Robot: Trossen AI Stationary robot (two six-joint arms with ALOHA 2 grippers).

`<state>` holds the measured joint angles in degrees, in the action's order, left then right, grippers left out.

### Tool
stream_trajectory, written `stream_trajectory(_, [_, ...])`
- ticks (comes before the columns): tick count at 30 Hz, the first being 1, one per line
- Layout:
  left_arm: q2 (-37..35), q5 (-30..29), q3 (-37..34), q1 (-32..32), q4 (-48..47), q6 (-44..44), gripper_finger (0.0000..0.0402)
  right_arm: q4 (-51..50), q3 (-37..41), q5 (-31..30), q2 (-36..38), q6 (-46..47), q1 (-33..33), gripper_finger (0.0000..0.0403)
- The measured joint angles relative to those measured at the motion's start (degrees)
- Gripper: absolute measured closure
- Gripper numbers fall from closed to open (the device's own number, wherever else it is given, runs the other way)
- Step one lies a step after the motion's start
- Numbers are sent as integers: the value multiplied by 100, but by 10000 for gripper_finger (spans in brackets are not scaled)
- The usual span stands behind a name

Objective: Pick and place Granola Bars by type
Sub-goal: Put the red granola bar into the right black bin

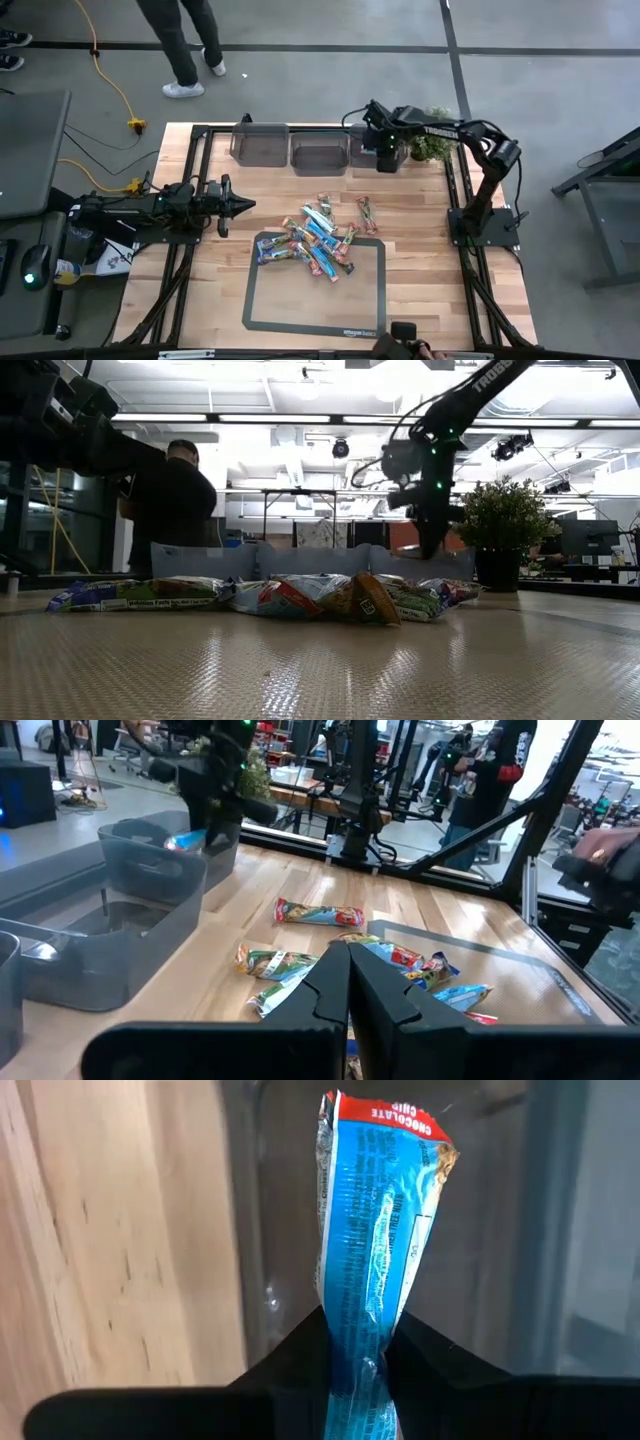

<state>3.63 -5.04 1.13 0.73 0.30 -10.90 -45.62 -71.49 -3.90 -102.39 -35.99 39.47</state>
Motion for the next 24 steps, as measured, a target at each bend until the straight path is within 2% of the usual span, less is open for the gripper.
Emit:
stream_trajectory(11, [0,2,0,0,0,-12,401,266,259,-31,0,304,-125,323])
stream_trajectory(19, [-2,4,0,-2,0,-14,401,412,259,34,0,747,-123,260])
stream_trajectory(24, [-2,4,0,-2,0,-14,401,414,254,-176,22,849,-125,230])
